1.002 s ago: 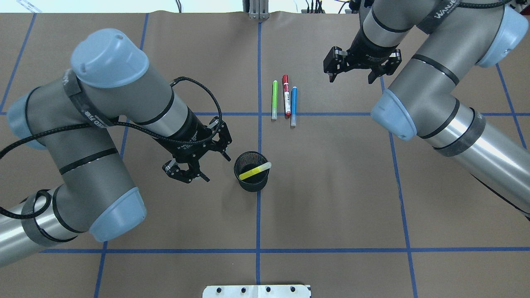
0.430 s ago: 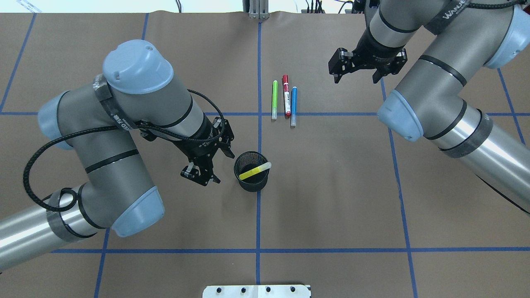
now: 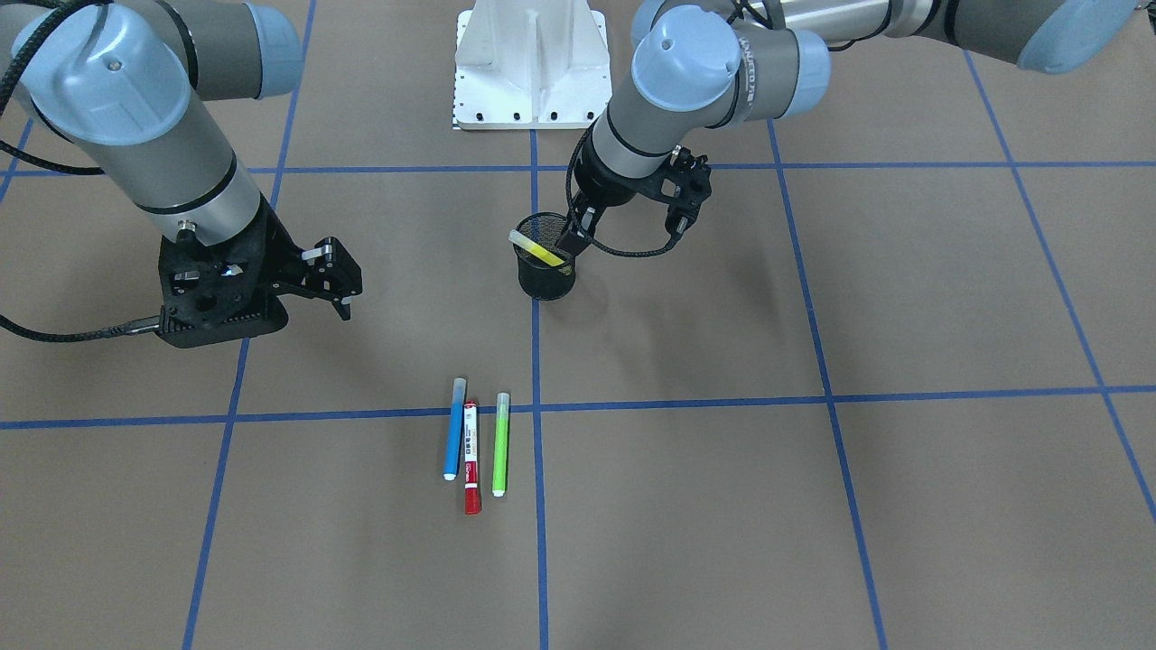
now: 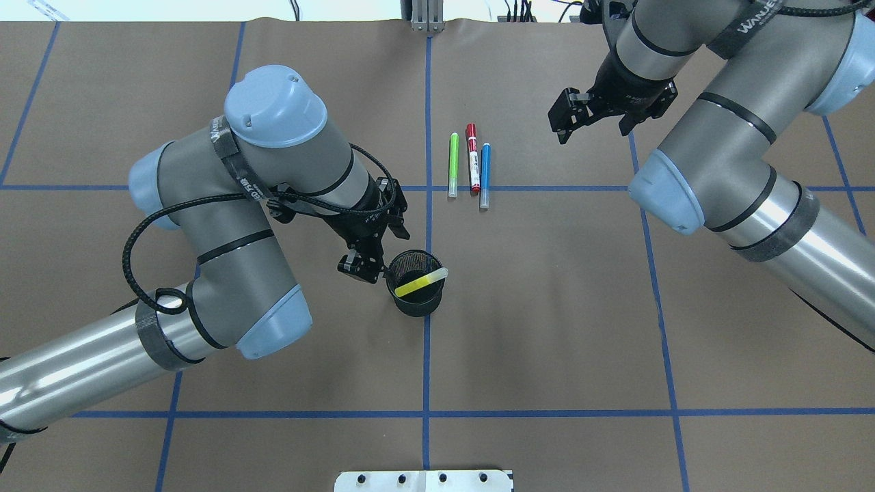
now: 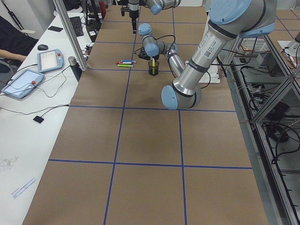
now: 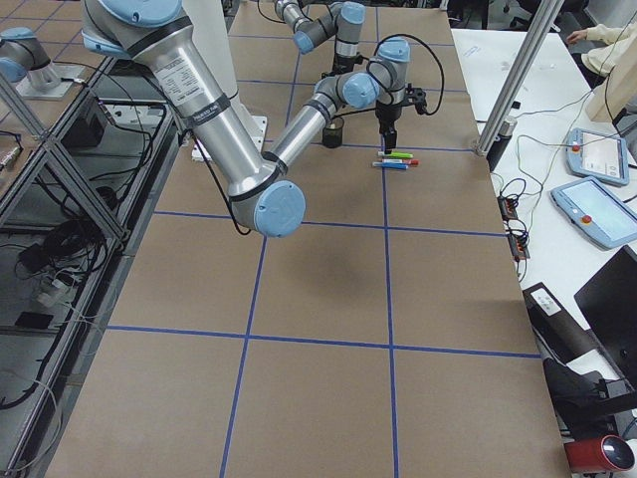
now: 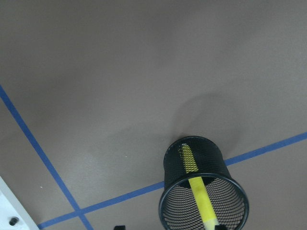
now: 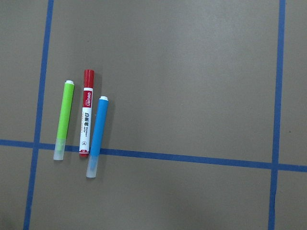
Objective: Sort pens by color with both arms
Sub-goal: 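Lower the left gripper into the cup and close on the yellow highlighter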
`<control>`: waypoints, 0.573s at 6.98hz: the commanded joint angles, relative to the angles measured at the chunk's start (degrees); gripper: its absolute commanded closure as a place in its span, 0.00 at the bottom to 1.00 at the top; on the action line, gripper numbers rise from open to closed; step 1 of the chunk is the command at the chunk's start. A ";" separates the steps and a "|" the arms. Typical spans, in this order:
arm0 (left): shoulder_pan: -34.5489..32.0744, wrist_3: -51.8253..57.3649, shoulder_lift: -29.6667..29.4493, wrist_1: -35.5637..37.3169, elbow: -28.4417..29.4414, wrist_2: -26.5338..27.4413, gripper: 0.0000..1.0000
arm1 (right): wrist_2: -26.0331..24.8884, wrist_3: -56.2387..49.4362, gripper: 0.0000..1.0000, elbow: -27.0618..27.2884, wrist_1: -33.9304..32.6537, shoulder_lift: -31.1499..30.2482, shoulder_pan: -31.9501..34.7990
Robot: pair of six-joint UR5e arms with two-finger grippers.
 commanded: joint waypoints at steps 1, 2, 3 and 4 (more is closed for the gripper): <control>-1.28 -1.57 -2.92 -3.34 4.71 0.68 0.30 | -0.01 -1.66 0.02 0.15 -0.23 -0.08 0.07; -1.29 -3.66 -4.77 -3.51 6.90 0.68 0.30 | -0.01 -1.66 0.02 0.07 -0.32 -0.08 0.07; -1.11 -6.12 -6.87 -3.69 9.27 0.59 0.30 | -0.01 -1.66 0.02 0.07 -0.32 -0.08 0.07; -1.02 -7.89 -7.94 -3.69 10.60 0.59 0.30 | -0.01 -1.66 0.02 0.07 -0.32 0.09 0.07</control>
